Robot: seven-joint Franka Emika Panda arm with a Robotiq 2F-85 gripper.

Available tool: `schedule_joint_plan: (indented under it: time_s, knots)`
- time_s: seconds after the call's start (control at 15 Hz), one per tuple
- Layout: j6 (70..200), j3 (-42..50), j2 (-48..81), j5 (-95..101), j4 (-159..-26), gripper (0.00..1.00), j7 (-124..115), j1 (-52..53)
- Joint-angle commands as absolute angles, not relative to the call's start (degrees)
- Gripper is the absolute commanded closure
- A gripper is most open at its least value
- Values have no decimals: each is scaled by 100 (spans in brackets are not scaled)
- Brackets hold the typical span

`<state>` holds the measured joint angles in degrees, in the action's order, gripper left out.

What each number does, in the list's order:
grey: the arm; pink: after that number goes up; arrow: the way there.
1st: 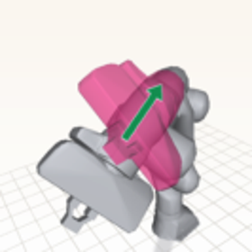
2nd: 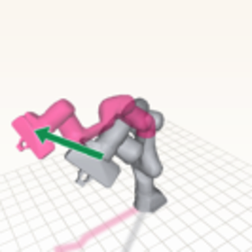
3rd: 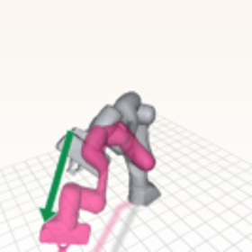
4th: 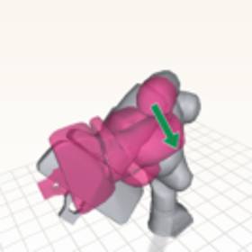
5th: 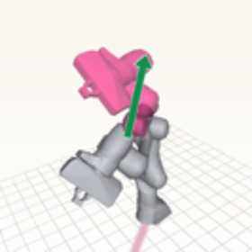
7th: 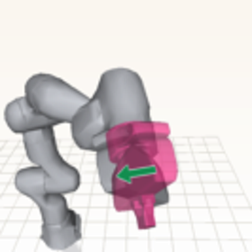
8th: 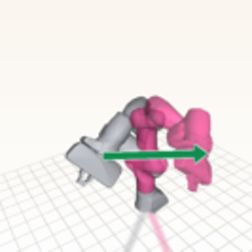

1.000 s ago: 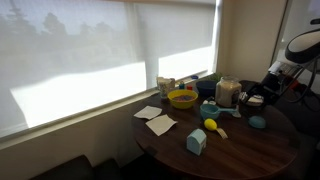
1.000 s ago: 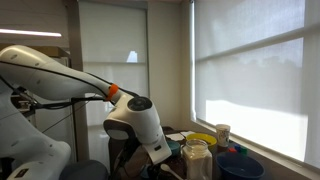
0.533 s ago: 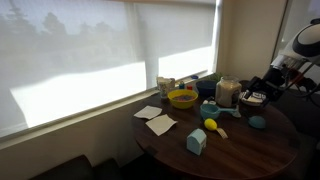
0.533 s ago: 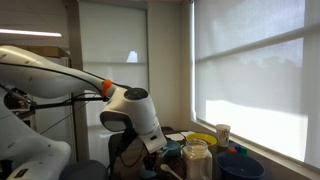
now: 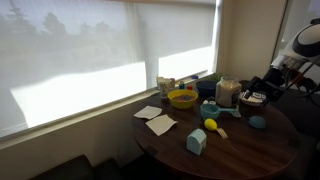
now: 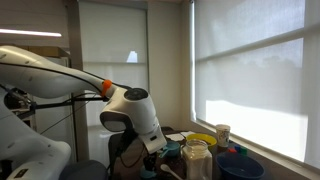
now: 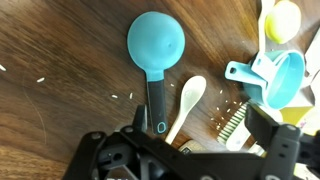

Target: Flip the blue scoop on the left side of the paper plate to make the scoop bowl face downwards on the table

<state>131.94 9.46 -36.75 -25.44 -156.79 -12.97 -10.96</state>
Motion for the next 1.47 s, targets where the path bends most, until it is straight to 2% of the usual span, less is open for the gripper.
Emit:
schedule_joint_plan:
  time_s: [0.0,0.67,1.4]
  knots:
    - [13036,924,-3783,-2282,-15589,0,-1032,-1075]
    - [11136,495,-4241,-368,-14651,0,-422,-1078]
    - [11093,467,-4347,61,-14518,0,-440,-978]
